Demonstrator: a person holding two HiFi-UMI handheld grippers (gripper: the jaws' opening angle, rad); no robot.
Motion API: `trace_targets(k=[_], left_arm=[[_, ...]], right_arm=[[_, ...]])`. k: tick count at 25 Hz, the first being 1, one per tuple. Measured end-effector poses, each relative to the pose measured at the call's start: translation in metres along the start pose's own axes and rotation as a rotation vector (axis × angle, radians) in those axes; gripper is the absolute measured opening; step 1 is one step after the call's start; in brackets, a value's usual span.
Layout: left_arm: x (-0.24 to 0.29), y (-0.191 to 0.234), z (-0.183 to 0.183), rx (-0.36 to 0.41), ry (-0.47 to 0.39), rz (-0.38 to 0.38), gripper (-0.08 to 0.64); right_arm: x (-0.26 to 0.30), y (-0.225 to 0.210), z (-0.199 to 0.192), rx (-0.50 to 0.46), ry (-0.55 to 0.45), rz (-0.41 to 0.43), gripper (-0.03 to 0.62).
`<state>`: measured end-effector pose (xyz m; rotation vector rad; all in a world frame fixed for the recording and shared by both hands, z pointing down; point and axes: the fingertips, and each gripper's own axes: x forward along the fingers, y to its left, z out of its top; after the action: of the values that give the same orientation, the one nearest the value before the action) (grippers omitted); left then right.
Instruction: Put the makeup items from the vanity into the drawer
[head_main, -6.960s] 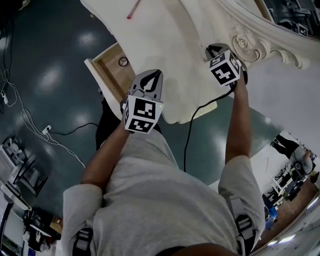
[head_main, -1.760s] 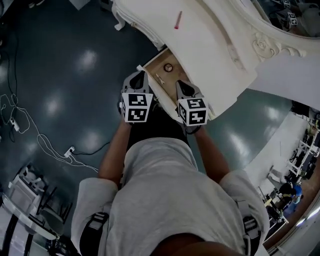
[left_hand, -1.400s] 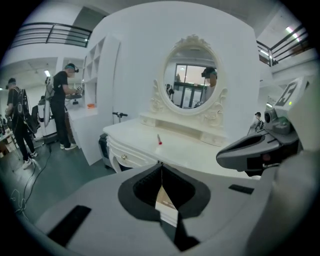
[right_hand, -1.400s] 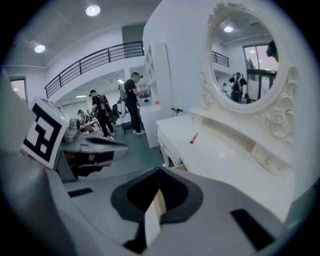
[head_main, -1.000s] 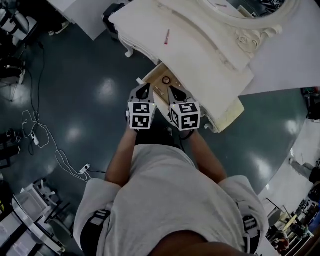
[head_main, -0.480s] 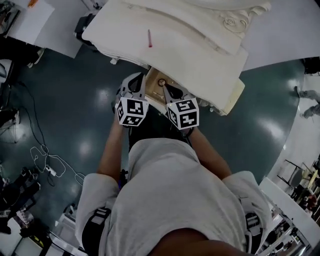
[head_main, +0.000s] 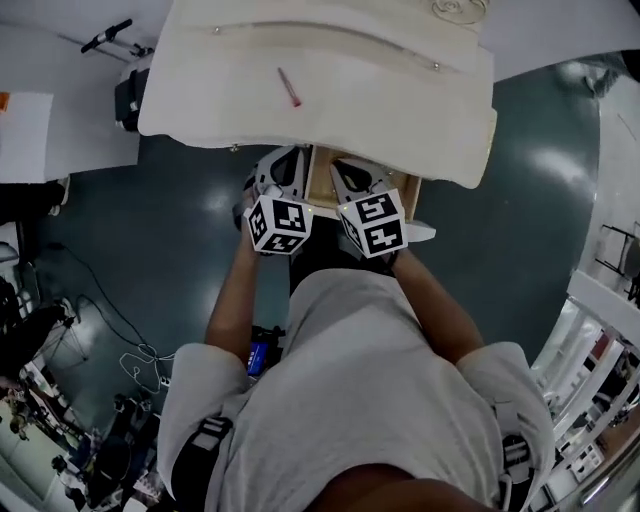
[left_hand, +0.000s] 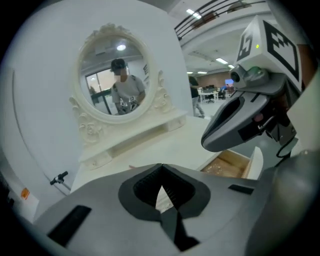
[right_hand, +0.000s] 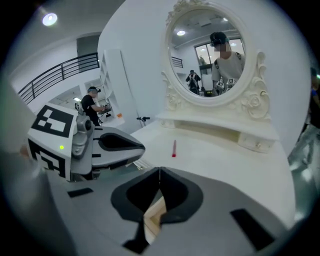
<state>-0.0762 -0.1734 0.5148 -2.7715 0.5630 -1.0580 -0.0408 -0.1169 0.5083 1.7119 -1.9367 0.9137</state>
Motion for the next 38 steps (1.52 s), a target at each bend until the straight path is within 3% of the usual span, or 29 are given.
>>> trace_targets(k=[6, 13, 17, 20, 25, 34, 38], left_arm=[[0.02, -0.007, 0.011, 0.17, -0.004, -0.109, 0.006], [0.038, -0.001, -0.001, 0.566, 0.019, -0.284, 0.005], [0.055, 0.02, -0.005, 0.788, 0.042, -0.322, 0.005], [0.07, 0.036, -0.008, 0.839, 0.08, -0.351, 0.005], [0.094, 0.042, -0.026, 0.935, 0.128, -0.504, 0.005], [0.156, 0.065, -0.048, 1.266, 0.276, -0.617, 0.008], [0.167, 0.056, -0.05, 1.338, 0.279, -0.641, 0.009]], right_arm=[[0.009, -0.008, 0.009, 0.046, -0.005, -0.049, 0.015], [0.019, -0.013, 0.01, 0.065, -0.006, -0.083, 0.015], [0.021, -0.023, 0.011, 0.081, -0.009, -0.109, 0.015], [0.02, -0.026, 0.009, 0.104, -0.005, -0.12, 0.015], [0.024, -0.025, 0.009, 0.132, 0.004, -0.115, 0.015], [0.019, -0.023, 0.007, 0.162, 0.004, -0.133, 0.015], [0.01, -0.028, 0.003, 0.179, 0.005, -0.151, 0.015]])
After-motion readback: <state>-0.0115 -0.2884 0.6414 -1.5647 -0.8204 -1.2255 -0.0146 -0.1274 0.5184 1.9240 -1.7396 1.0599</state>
